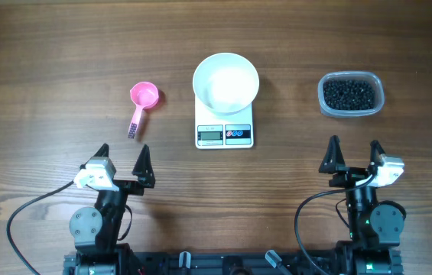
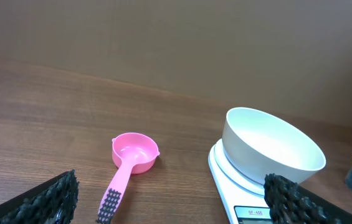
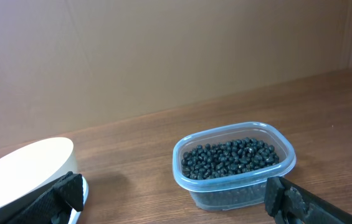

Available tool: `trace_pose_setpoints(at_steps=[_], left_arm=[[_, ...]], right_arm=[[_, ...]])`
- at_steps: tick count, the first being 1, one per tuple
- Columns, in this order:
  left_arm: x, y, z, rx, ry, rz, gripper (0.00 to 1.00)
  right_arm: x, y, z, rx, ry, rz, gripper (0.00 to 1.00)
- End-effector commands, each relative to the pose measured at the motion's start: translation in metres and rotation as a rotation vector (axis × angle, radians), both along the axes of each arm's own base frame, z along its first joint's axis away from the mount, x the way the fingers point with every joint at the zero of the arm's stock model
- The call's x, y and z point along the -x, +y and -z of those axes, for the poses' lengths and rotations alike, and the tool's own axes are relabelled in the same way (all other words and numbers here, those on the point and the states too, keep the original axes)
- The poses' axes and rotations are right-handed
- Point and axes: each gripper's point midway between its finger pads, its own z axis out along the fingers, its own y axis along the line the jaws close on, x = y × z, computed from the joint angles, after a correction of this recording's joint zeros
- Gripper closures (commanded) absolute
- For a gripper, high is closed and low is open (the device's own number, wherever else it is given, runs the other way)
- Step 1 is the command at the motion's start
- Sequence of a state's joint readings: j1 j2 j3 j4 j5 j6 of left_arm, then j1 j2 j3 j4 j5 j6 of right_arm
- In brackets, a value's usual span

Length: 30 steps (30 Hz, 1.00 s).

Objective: Scoop item into bowl and weigh 150g on scale

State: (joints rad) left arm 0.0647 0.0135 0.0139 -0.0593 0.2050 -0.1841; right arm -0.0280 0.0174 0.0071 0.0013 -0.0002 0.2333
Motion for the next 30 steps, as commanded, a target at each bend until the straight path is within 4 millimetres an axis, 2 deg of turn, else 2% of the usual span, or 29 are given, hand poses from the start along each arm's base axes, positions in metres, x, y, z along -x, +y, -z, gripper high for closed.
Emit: trace_pose_setpoints(at_steps=[1, 13, 21, 30], left_arm=[[0.0, 0.002, 0.001, -0.021, -0.006, -0.013, 0.0], [0.0, 0.002, -0.001, -0.021, -0.013, -0.016, 0.0], [0.004, 0.002, -0.03, 0.012, -0.054, -0.017, 0.0], [0.006, 0.001, -0.056, 0.071, 0.038, -0.018, 0.0]], right_arm=[[0.001, -0.001, -0.003, -0.003, -0.013, 0.002, 0.0], [0.001, -0.001, -0.003, -0.003, -0.013, 0.002, 0.0], [0.001, -0.001, -0.003, -0.003, -0.013, 0.002, 0.0], [0.001, -0.001, -0.003, -0.003, -0.013, 0.002, 0.0]])
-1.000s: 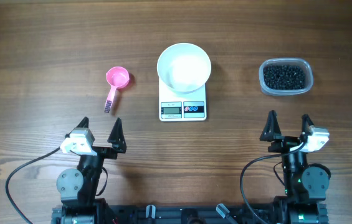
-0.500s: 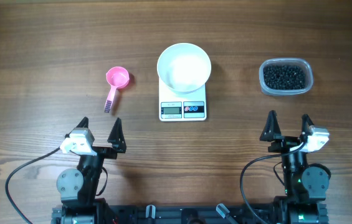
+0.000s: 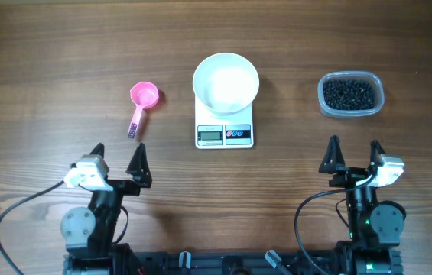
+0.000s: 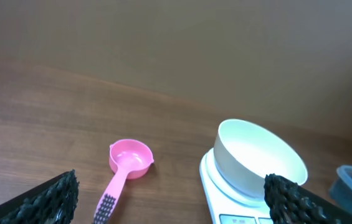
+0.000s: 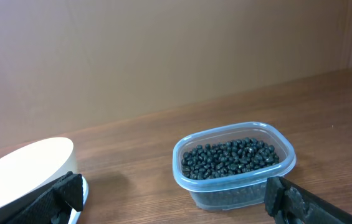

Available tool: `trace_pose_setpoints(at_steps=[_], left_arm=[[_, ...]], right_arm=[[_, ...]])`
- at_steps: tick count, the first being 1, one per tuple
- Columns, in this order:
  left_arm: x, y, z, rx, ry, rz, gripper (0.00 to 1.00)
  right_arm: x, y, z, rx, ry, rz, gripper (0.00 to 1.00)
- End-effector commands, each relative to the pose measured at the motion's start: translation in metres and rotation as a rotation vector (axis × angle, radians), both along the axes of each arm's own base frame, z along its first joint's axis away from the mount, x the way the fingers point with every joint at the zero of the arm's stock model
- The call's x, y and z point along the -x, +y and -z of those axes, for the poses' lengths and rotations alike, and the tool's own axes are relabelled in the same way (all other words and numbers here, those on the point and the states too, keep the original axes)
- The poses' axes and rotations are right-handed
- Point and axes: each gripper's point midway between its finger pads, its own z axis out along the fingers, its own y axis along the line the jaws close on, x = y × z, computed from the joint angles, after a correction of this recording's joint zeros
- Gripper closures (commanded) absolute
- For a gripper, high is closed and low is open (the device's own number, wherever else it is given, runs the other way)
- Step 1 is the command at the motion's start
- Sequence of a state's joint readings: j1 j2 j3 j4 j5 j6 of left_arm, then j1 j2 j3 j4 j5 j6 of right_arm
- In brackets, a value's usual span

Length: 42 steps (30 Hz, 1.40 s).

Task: Scoop item into bowl and weigh 150g on scale
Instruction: 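Rotate the left gripper and move it toward the pink scoop handle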

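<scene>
A pink scoop (image 3: 142, 101) lies on the table left of the scale, its cup away from me and its handle toward me; it shows too in the left wrist view (image 4: 123, 168). An empty white bowl (image 3: 225, 82) sits on the white scale (image 3: 225, 131). A clear tub of black beans (image 3: 350, 95) stands at the right, also in the right wrist view (image 5: 233, 163). My left gripper (image 3: 118, 157) hangs open, short of the scoop's handle. My right gripper (image 3: 353, 154) is open, short of the tub. Both hold nothing.
The bowl (image 4: 260, 163) on the scale and an edge of the bean tub show in the left wrist view. The bowl's rim (image 5: 23, 171) shows at the left of the right wrist view. Both arm bases and their cables sit at the near table edge.
My left gripper has shifted a little to the left and toward me, and its view is now higher and wider. The right arm, scoop, bowl and tub have not moved.
</scene>
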State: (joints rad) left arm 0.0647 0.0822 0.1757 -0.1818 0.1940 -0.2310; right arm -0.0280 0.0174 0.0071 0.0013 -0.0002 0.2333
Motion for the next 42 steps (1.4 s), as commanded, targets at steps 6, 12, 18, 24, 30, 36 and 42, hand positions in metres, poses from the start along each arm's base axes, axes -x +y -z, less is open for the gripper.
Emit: trace_pose_setpoints(at_steps=[6, 12, 18, 24, 30, 36, 42], left_arm=[[-0.009, 0.0, -0.046, 0.049, 0.057, -0.005, 0.0], [-0.019, -0.012, -0.055, 0.147, 0.145, 0.054, 0.0], [-0.024, -0.022, -0.047, 0.22, 0.215, 0.101, 0.0], [-0.009, -0.057, -0.045, 0.262, 0.26, 0.316, 0.0], [0.008, -0.083, -0.048, 0.299, 0.287, 0.492, 0.0], [0.021, -0.099, -0.053, 0.319, 0.294, 0.614, 0.0], [0.035, -0.112, -0.057, 0.338, 0.301, 0.729, 0.0]], right_arm=[[0.001, -0.001, -0.003, -0.003, -0.013, 0.002, 0.0], [0.001, -0.001, -0.003, -0.003, -0.013, 0.002, 0.0], [0.001, -0.001, -0.003, -0.003, -0.013, 0.002, 0.0], [0.001, -0.001, -0.003, -0.003, -0.013, 0.002, 0.0], [0.001, -0.001, -0.003, -0.003, -0.013, 0.002, 0.0], [0.001, -0.001, -0.003, -0.003, -0.013, 0.002, 0.0], [0.001, -0.001, -0.003, -0.003, -0.013, 0.002, 0.0]])
